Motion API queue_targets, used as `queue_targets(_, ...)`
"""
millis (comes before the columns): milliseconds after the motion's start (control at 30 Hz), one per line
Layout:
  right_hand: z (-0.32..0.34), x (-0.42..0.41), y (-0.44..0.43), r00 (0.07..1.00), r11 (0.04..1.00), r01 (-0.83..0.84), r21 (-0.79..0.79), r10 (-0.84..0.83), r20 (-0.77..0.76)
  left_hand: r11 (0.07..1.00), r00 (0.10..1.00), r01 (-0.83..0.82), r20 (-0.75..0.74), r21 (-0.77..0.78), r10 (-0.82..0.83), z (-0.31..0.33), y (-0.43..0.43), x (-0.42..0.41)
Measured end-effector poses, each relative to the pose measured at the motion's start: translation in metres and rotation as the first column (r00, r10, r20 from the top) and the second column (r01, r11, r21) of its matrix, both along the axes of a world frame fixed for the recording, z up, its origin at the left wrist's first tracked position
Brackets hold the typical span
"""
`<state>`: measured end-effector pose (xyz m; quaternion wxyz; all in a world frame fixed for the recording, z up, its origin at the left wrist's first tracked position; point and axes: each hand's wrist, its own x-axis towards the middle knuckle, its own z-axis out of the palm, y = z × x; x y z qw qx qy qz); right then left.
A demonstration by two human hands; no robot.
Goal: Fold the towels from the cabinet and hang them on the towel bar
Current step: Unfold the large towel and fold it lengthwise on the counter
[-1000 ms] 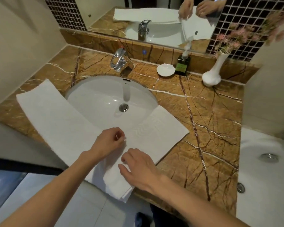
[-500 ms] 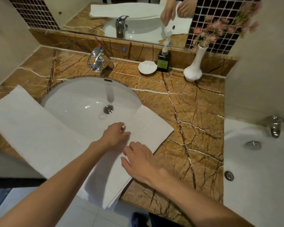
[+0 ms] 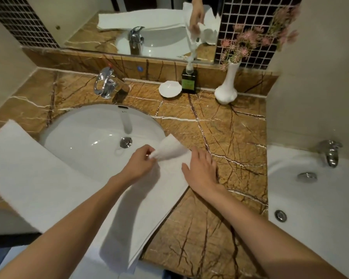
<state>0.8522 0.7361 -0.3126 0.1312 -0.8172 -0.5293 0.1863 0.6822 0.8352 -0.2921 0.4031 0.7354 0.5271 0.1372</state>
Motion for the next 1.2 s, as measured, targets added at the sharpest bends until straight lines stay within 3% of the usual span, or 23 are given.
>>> queue_targets(233,0.004,0.003,0.012,0.979,0.995,0.009,0.096,0.011,-0.203,0.994,0.967,-0.079,0.236,-0.082,0.096,0.036,-0.002,0.004)
queue_targets(367,0.022,0.006,0.018,0.952,0.989,-0.018,0.148,0.062,-0.299,0.987,0.945,-0.143,0.287,-0.073,0.158,0.063,-0.004,-0.007)
queue_targets(500,0.050,0.002,0.023,0.801,0.985,0.014,0.172,0.092,-0.591,0.974,0.922,-0.183,0.321,-0.131,0.216,0.091,-0.009,-0.024)
queue_targets(633,0.067,-0.014,0.026,0.687,0.987,-0.006,0.159,0.120,-0.716,0.980,0.926,-0.146,0.329,-0.137,0.184,0.120,-0.019,-0.036)
queue_targets(767,0.084,-0.025,0.026,0.497,0.999,-0.046,0.004,0.026,-0.867,0.989,0.951,-0.062,0.292,-0.132,0.098,0.149,-0.029,-0.040)
queue_targets(833,0.091,-0.029,0.022,0.342,0.992,-0.082,-0.099,-0.065,-0.937,0.989,0.938,-0.019,0.341,-0.144,0.068,0.159,-0.033,-0.040)
queue_targets(933,0.096,-0.035,0.010,-0.017,0.981,-0.071,-0.179,-0.180,-0.983,0.977,0.896,-0.029,0.429,-0.209,0.118,0.170,-0.037,-0.041)
queue_targets(1033,0.106,-0.040,0.005,-0.384,0.989,-0.056,-0.140,-0.151,-0.911,0.961,0.846,-0.120,0.481,-0.249,0.231,0.181,-0.040,-0.046)
queue_targets(1100,0.118,-0.043,0.006,-0.441,0.994,-0.037,-0.106,-0.111,-0.890,0.950,0.804,-0.148,0.525,-0.276,0.278,0.187,-0.041,-0.052)
queue_targets(1200,0.138,-0.046,0.015,-0.320,0.998,0.041,-0.040,-0.025,-0.947,0.935,0.769,-0.189,0.547,-0.299,0.330,0.195,-0.041,-0.068)
